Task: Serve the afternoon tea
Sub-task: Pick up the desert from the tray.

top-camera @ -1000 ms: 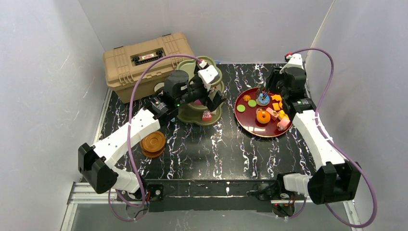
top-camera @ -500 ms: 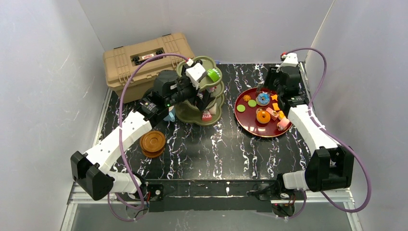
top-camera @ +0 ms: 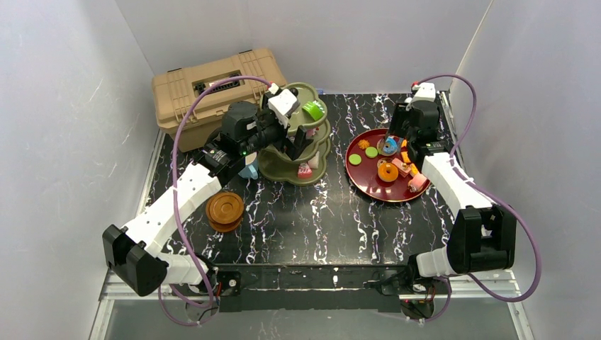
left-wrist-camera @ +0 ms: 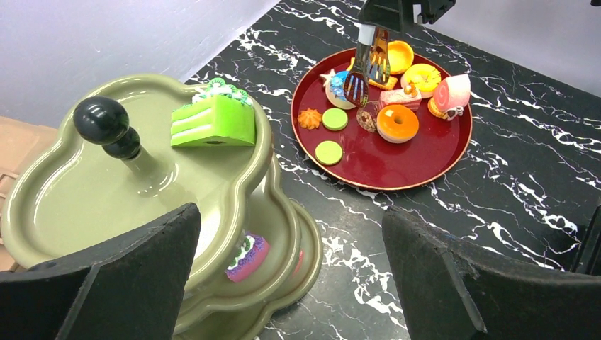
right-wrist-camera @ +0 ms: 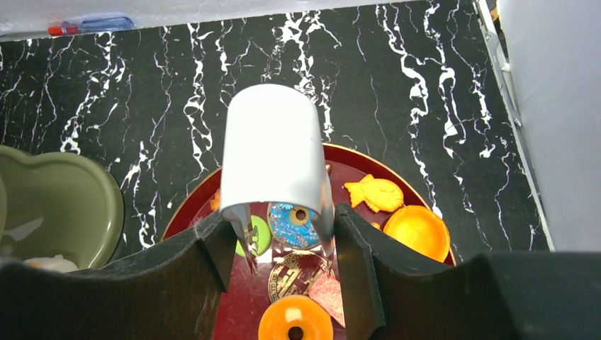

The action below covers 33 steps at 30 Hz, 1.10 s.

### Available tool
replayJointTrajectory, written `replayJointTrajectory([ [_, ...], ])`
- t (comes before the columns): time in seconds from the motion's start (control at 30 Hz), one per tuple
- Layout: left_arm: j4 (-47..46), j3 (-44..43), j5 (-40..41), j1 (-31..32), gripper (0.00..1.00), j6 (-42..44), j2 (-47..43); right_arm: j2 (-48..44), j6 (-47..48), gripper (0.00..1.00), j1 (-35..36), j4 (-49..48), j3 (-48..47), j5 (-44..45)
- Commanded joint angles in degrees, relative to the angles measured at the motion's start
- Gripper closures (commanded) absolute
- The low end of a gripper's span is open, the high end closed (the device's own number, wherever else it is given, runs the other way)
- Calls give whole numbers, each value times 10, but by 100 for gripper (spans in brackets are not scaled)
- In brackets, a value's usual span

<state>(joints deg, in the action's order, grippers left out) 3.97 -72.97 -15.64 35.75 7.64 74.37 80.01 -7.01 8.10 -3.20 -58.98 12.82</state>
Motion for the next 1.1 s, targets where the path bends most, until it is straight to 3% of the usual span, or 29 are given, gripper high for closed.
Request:
replayJointTrajectory([
  [0.0,4,-16,-1,-6,2,-8,-30,3,14,41,-5,-67,1,9],
  [0.37,3,-15,1,-13,2,-13,-39,23,38,44,-8,-198,44,14],
  [0.77,-3,-9,2,-24,2,-20,-42,38,48,54,-9,-148,44,5],
  [0.9,-1,-6,1,-24,2,-19,-45,29,53,82,-9,-147,40,1],
  [1.07,6,-13,5,-28,2,-18,-49,-7,61,95,-9,-170,33,-3],
])
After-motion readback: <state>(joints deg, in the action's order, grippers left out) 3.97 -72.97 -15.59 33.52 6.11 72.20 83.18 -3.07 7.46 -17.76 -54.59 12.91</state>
